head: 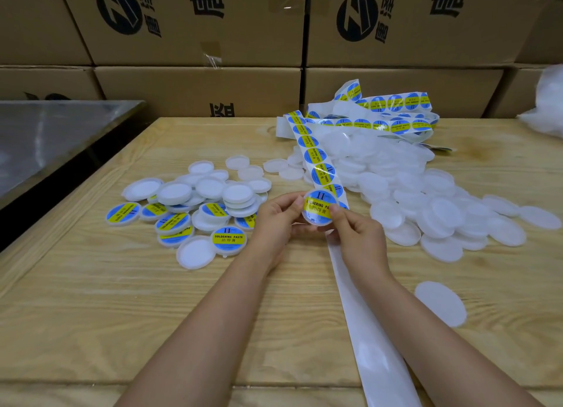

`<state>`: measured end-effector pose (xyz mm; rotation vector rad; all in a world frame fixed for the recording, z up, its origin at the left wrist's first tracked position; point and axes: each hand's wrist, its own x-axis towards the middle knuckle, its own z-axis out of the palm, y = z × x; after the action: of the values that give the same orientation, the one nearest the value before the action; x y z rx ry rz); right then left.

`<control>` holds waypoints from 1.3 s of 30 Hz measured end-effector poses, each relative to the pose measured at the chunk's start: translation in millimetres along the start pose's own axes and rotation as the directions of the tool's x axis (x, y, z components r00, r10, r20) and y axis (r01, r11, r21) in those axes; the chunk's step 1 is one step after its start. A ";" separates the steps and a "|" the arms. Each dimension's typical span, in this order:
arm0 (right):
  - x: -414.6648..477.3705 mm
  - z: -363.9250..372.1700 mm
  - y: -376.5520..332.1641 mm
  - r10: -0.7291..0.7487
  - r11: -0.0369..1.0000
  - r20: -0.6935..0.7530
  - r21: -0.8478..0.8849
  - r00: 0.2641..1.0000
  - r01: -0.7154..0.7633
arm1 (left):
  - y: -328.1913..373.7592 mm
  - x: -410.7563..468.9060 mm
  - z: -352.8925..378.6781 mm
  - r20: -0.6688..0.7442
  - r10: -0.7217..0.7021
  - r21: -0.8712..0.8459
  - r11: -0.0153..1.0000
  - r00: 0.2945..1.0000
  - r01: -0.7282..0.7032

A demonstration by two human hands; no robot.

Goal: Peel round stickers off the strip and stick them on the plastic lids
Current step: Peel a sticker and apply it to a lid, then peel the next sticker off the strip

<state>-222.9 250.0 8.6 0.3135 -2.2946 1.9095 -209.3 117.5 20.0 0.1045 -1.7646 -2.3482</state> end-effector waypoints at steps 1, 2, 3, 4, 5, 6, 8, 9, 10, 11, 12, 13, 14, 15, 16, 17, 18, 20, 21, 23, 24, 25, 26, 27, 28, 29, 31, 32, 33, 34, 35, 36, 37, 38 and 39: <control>0.2 0.0 0.1 0.005 1.000 0.002 0.005 1.000 -0.005 | -0.1 0.1 -0.5 -0.005 0.008 0.014 1.000 1.000 -0.008; 0.5 0.3 0.1 0.013 1.000 0.001 0.006 1.000 -0.013 | -0.3 0.0 -0.9 -0.013 0.016 0.031 0.999 1.000 -0.016; 1.0 0.4 0.7 0.022 1.000 -0.006 0.002 1.000 -0.022 | -0.6 -0.3 -1.0 -0.026 0.024 0.047 0.999 0.999 -0.023; 1.7 0.6 1.0 0.029 1.000 -0.022 -0.007 0.999 -0.029 | -0.9 -0.6 -0.8 -0.041 0.031 0.066 0.997 0.999 -0.028; 2.3 0.5 1.5 0.033 0.999 -0.038 -0.021 0.999 -0.034 | -1.1 -1.3 -0.3 -0.057 0.038 0.085 0.996 0.998 -0.033; 2.5 0.5 1.7 0.037 0.999 -0.047 -0.032 0.998 -0.039 | -0.9 -1.9 0.6 -0.075 0.048 0.098 0.994 0.996 -0.040; 3.0 1.2 1.8 0.070 0.998 -0.054 0.003 0.996 -0.070 | 2.1 -2.8 2.6 -0.134 0.089 0.091 0.993 0.987 -0.077; 3.1 1.7 1.5 0.100 0.994 -0.055 0.043 0.993 -0.097 | 4.6 -2.5 2.4 -0.195 0.132 0.098 0.989 0.972 -0.115; 3.3 2.4 1.4 0.124 0.990 -0.057 0.079 0.991 -0.119 | 7.6 -1.1 0.4 -0.280 0.201 0.143 0.976 0.939 -0.166; 3.4 2.9 1.7 0.135 0.987 -0.057 0.100 0.989 -0.129 | 11.3 0.9 -3.7 -0.360 0.297 0.230 0.947 0.884 -0.224; 3.6 3.2 2.2 0.138 0.986 -0.053 0.101 0.989 -0.132 | 16.2 2.7 -9.9 -0.413 0.408 0.345 0.897 0.814 -0.275; 3.8 3.4 2.9 0.136 0.987 -0.045 0.094 0.990 -0.131 | 21.6 4.0 -17.9 -0.430 0.516 0.463 0.831 0.741 -0.310; 3.6 3.8 3.5 0.131 0.988 -0.038 0.085 0.991 -0.127 | 26.6 5.4 -27.3 -0.420 0.605 0.570 0.756 0.677 -0.322; 3.5 4.1 4.2 0.127 0.989 -0.032 0.075 0.991 -0.124 | 30.5 7.2 -37.7 -0.400 0.666 0.657 0.687 0.630 -0.309; 3.3 4.3 4.5 0.125 0.990 -0.030 0.066 0.992 -0.123 | 33.3 9.0 -47.7 -0.383 0.700 0.726 0.631 0.602 -0.272; 3.3 4.5 4.4 0.125 0.991 -0.029 0.060 0.992 -0.123 | 34.8 9.7 -56.6 -0.370 0.717 0.782 0.584 0.591 -0.219; 3.6 4.3 4.0 0.127 0.990 -0.028 0.057 0.992 -0.125 | 35.3 9.7 -63.1 -0.361 0.722 0.822 0.545 0.591 -0.163; 3.6 3.7 2.3 0.136 0.989 -0.031 0.070 0.990 -0.134 | 32.1 9.8 -71.6 -0.357 0.706 0.863 0.500 0.612 -0.074; 3.5 3.4 1.2 0.139 0.988 -0.036 0.079 0.990 -0.136 | 30.5 10.0 -73.8 -0.365 0.689 0.868 0.495 0.627 -0.038; 2.7 3.0 0.0 0.144 0.986 -0.055 0.096 0.988 -0.138 | 29.2 10.8 -76.3 -0.400 0.634 0.865 0.500 0.662 0.044; 2.7 2.8 -0.2 0.148 0.985 -0.065 0.102 0.987 -0.141 | 28.9 11.3 -76.9 -0.416 0.604 0.865 0.493 0.680 0.092; 2.9 2.5 -0.2 0.150 0.984 -0.071 0.104 0.986 -0.143 | 28.8 11.5 -77.2 -0.426 0.576 0.869 0.476 0.697 0.137; 3.2 2.4 -0.1 0.152 0.984 -0.074 0.103 0.986 -0.144 | 28.8 11.7 -77.3 -0.429 0.553 0.874 0.455 0.714 0.172; 3.3 2.5 -0.3 0.152 0.985 -0.074 0.098 0.986 -0.145 | 28.7 11.8 -77.5 -0.424 0.538 0.880 0.433 0.728 0.193; 3.4 2.6 -0.2 0.152 0.985 -0.072 0.089 0.986 -0.145 | 29.0 12.3 -78.2 -0.414 0.534 0.889 0.411 0.737 0.201; 3.7 2.7 -0.2 0.150 0.986 -0.070 0.079 0.986 -0.145 | 29.4 12.8 -78.7 -0.400 0.539 0.898 0.390 0.741 0.201; 4.6 2.5 0.3 0.150 0.987 -0.068 0.061 0.986 -0.146 | 29.9 12.9 -78.4 -0.367 0.555 0.919 0.340 0.746 0.199; 4.5 2.4 0.2 0.151 0.987 -0.067 0.056 0.986 -0.148 | 29.7 12.8 -76.7 -0.334 0.572 0.935 0.300 0.749 0.189; 4.2 2.3 0.0 0.152 0.988 -0.063 0.052 0.986 -0.149 | 29.3 12.4 -72.9 -0.287 0.596 0.953 0.257 0.750 0.161; 3.6 2.6 -0.4 0.150 0.988 -0.057 0.042 0.987 -0.148 | 29.0 11.8 -66.8 -0.232 0.619 0.967 0.232 0.750 0.107; 3.0 2.9 -0.8 0.146 0.989 -0.050 0.024 0.988 -0.145 | 29.1 10.6 -57.3 -0.173 0.637 0.973 0.231 0.751 0.029; 2.1 3.1 -1.4 0.138 0.990 -0.042 0.002 0.990 -0.138 | 28.6 9.3 -45.4 -0.114 0.651 0.968 0.242 0.751 -0.063; 1.4 3.4 -2.4 0.127 0.992 -0.037 -0.020 0.991 -0.128 | 26.9 7.8 -31.3 -0.052 0.659 0.954 0.255 0.750 -0.158; 1.1 3.6 -3.2 0.114 0.993 -0.040 -0.039 0.993 -0.116 | 24.3 6.2 -16.4 0.007 0.662 0.928 0.275 0.749 -0.251; 1.0 3.8 -3.9 0.102 0.993 -0.049 -0.053 0.994 -0.104 | 21.2 4.6 -1.5 0.055 0.653 0.888 0.314 0.756 -0.336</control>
<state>-222.8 245.6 11.9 0.1451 -2.3722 1.8734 -211.0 109.5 40.2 0.0485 -2.1803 -0.7532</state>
